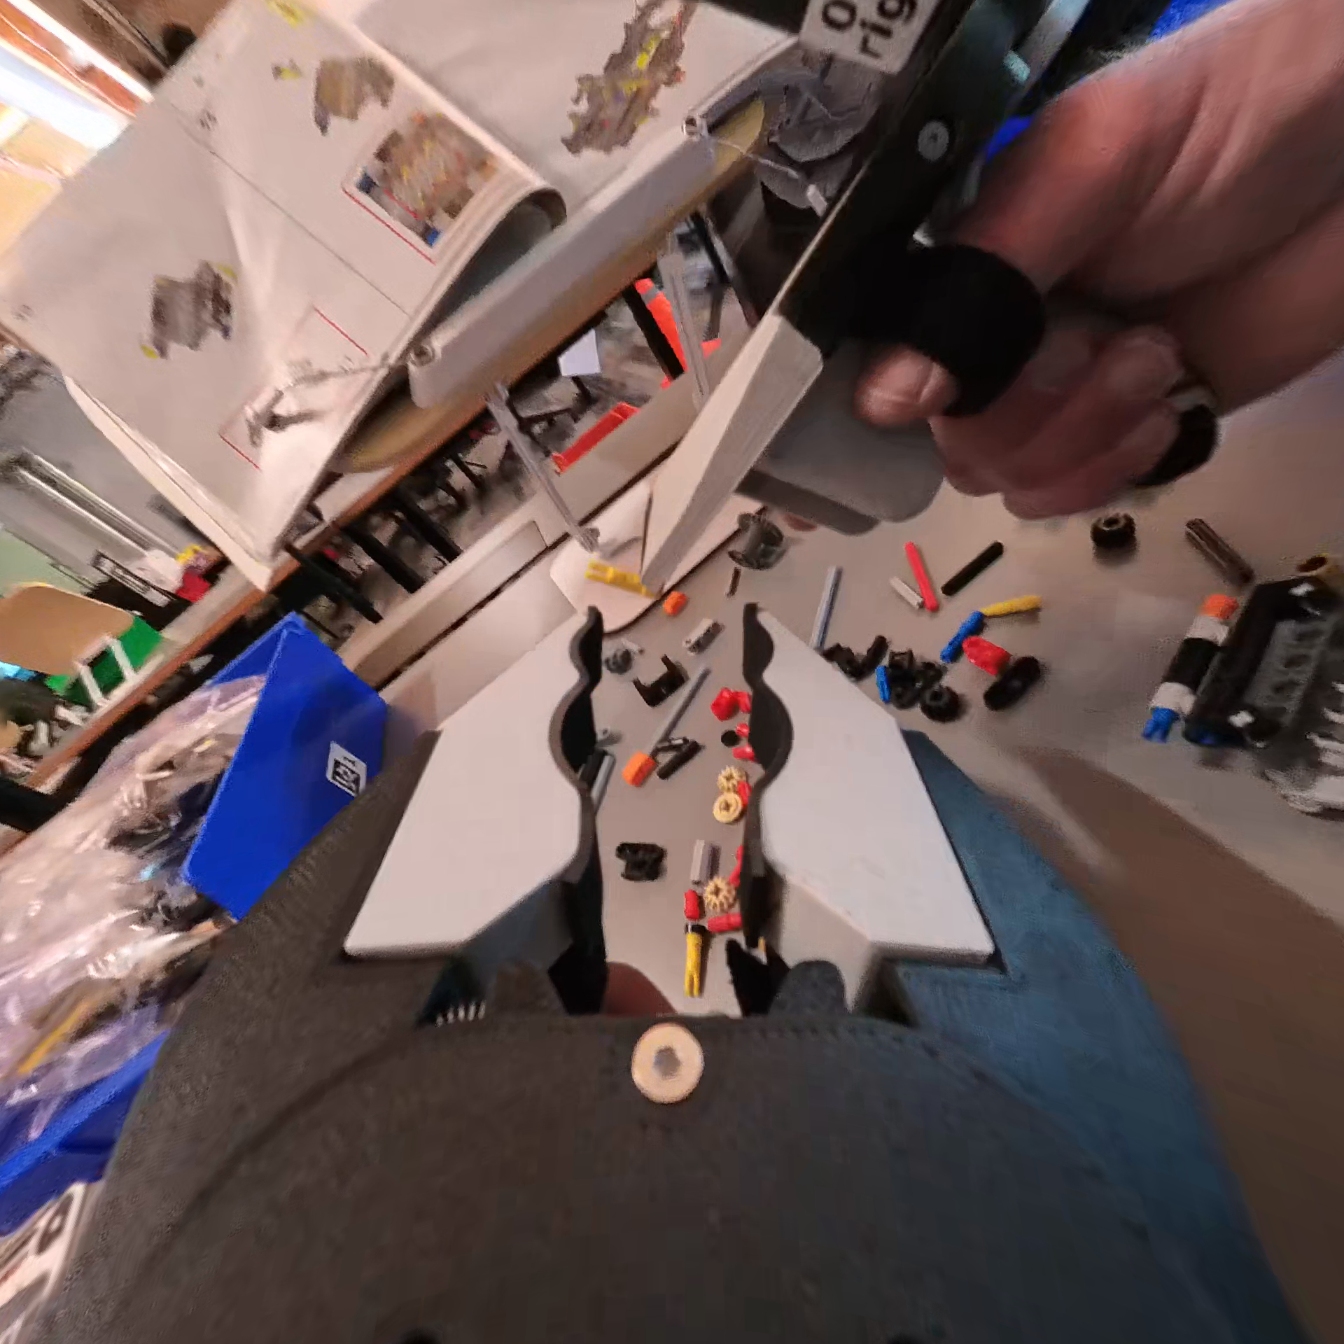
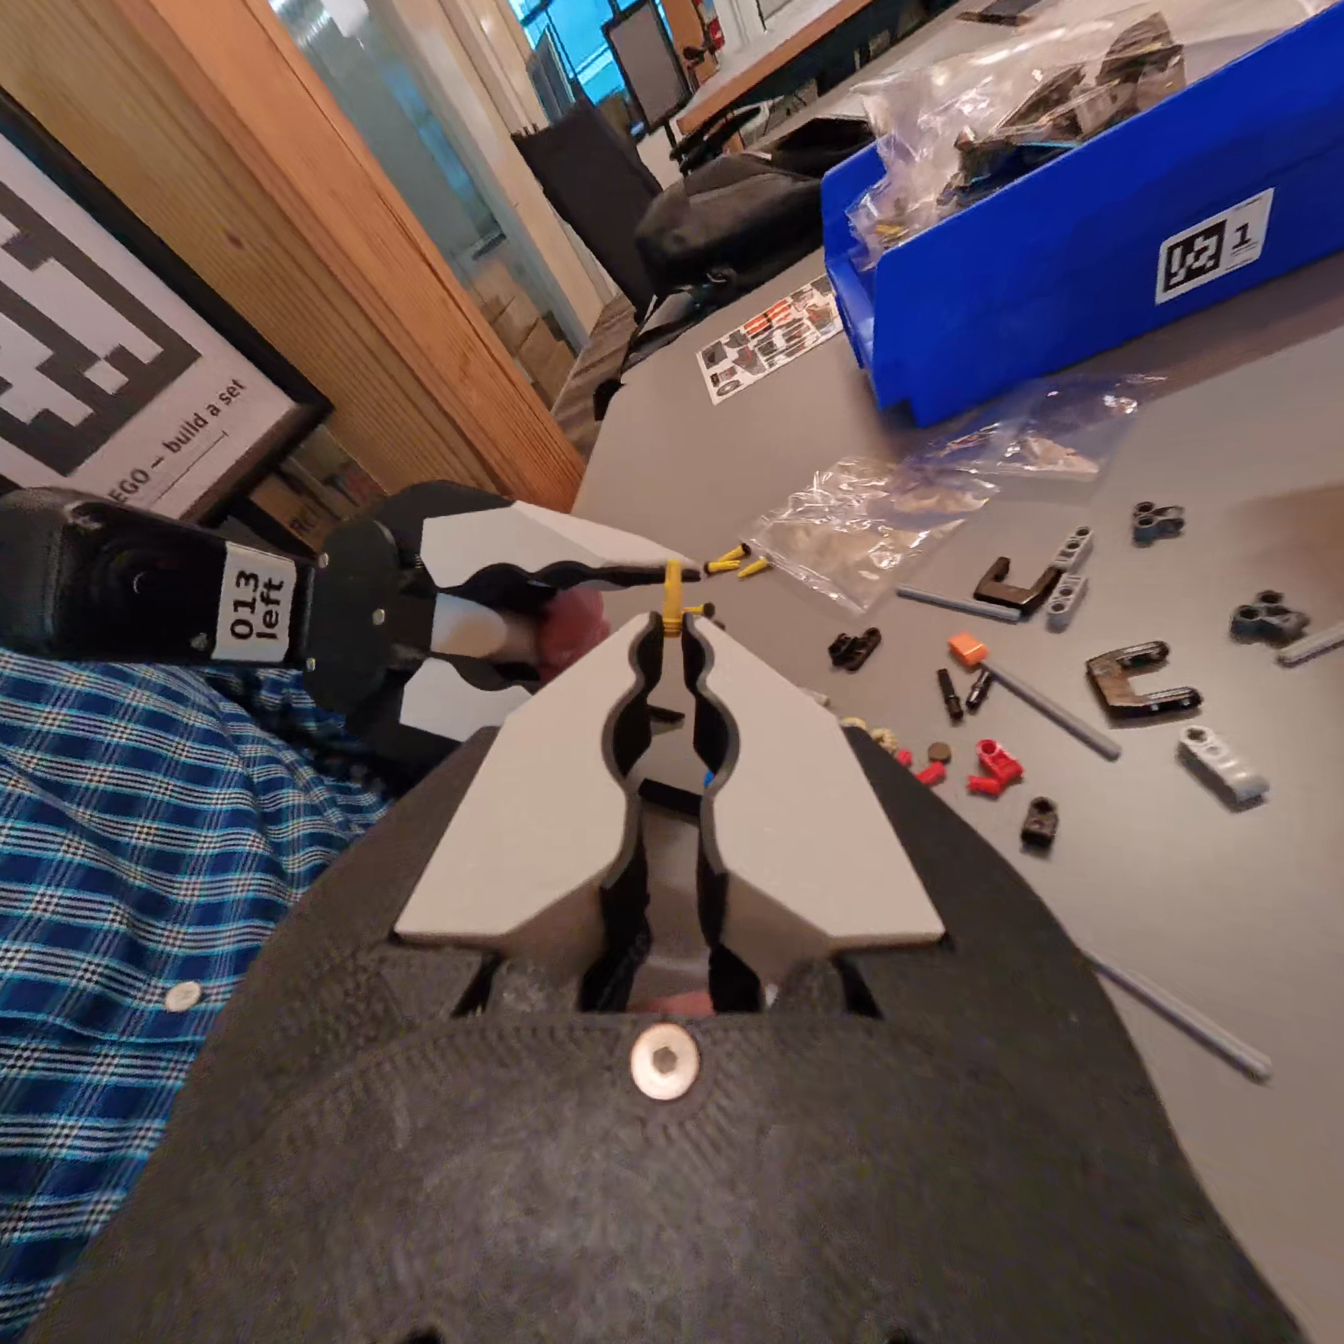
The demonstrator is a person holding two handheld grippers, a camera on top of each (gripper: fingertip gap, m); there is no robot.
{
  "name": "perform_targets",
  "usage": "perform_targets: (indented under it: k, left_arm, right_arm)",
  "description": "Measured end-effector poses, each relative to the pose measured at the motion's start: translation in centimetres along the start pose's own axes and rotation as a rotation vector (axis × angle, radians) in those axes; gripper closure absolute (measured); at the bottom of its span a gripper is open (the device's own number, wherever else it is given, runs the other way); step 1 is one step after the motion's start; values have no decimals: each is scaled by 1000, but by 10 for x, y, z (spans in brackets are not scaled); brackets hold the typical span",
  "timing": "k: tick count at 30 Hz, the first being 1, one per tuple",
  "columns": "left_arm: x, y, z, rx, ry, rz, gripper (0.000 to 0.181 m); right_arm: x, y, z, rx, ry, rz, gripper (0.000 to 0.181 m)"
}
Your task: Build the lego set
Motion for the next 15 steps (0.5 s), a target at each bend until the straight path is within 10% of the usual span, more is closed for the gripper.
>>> perform_targets:
  k: [15]
  left_arm:
    - [8,8,-2,55,143,-21,172]
  right_arm:
    - [-9,-4,5,80,83,-75,178]
Point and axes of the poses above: each gripper's, where its closed fingertips meet, y out along the fingers, x out of its top, z = x × y across the jaws, the point moved 6 cm from there along -y, back along the fingers, and after that the axes turned 15 degrees about y, right-handed, at the moved point
